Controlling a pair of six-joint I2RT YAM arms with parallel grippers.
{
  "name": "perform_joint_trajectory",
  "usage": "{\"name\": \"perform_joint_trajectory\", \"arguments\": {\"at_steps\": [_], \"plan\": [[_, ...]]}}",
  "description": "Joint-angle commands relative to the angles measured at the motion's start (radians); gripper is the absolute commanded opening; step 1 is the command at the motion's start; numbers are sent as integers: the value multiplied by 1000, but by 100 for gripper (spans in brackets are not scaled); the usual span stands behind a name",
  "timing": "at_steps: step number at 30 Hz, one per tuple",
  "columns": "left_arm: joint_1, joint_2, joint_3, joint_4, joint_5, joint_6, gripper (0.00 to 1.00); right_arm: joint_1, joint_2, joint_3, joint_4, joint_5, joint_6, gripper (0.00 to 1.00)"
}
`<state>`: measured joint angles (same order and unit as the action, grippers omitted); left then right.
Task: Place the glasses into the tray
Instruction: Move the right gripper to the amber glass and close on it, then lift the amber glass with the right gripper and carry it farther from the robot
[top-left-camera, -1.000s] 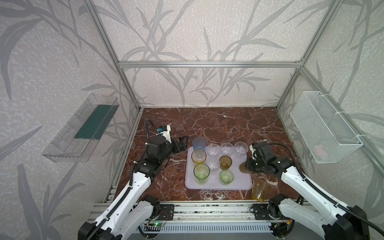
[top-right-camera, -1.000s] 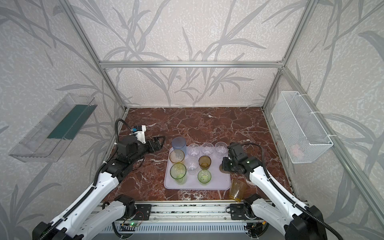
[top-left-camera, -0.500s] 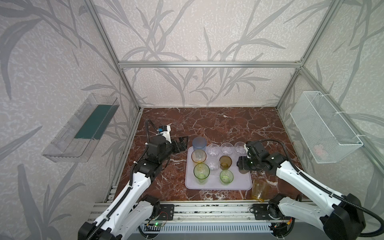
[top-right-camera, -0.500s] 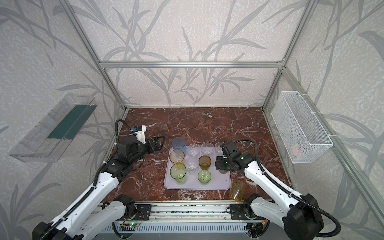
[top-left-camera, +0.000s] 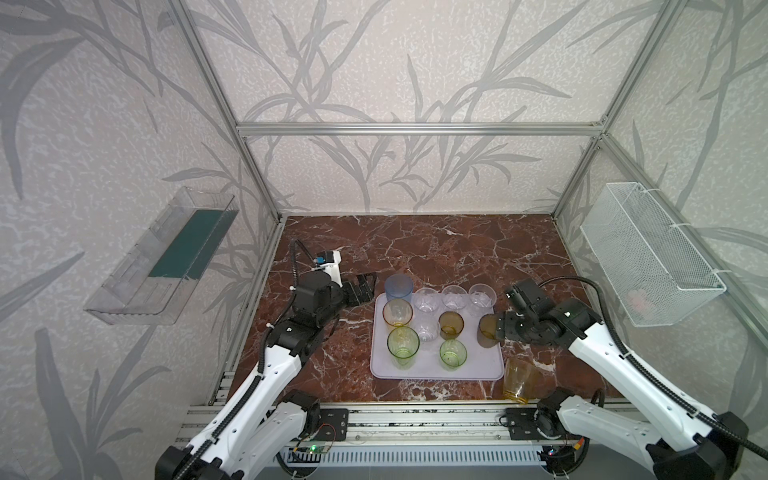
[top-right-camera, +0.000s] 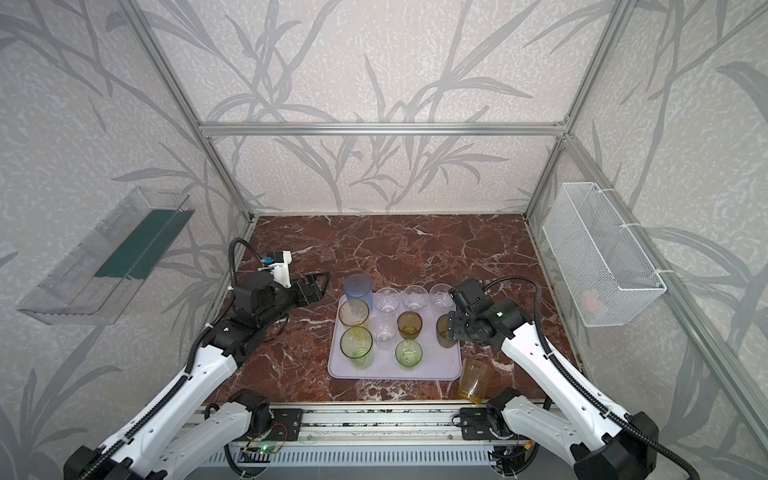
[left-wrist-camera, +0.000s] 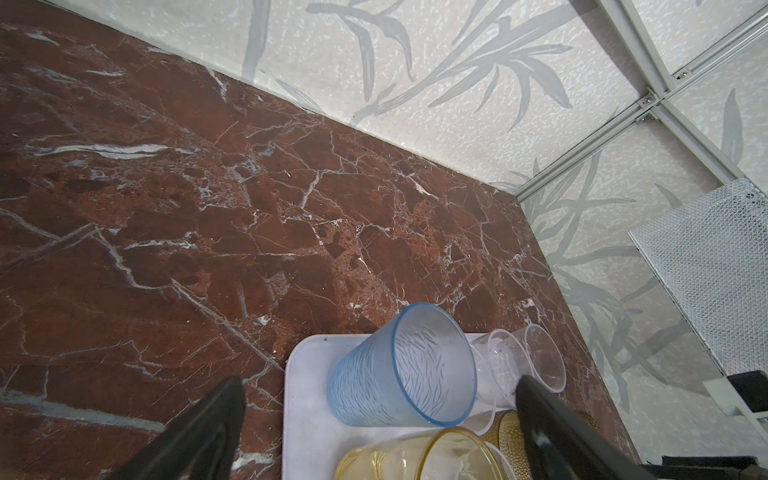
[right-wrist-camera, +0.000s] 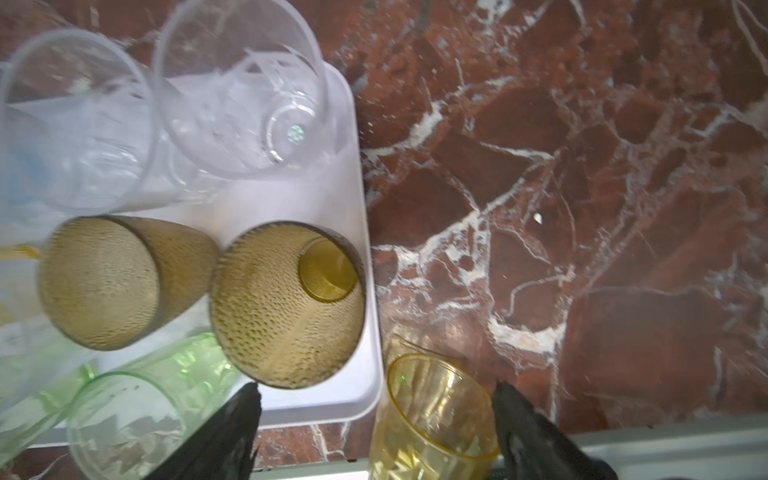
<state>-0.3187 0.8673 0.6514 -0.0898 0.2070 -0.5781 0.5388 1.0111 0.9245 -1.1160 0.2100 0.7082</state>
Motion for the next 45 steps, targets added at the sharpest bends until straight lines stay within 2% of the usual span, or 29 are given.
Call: {"name": "perform_joint_trajectory", "arguments": {"at_steps": [1, 6, 13, 18, 34, 45], "plan": [[1, -27, -15, 5, -10, -3, 99, 4, -39, -16, -154, 34, 109, 88], [1, -35, -21, 10, -12, -5, 99, 3, -79, -80, -166, -31, 170, 95], [1, -50, -24, 6, -18, -5, 99, 4, -90, -150, -135, -103, 217, 96], [1, -52, -24, 6, -19, -5, 99, 3, -109, -220, -44, -148, 269, 96], [1, -47, -27, 7, -31, 1, 99, 27, -102, -327, 0, -137, 361, 96], [1, -61, -29, 2, -40, 2, 99, 29, -75, -342, 23, -115, 366, 83]]}}
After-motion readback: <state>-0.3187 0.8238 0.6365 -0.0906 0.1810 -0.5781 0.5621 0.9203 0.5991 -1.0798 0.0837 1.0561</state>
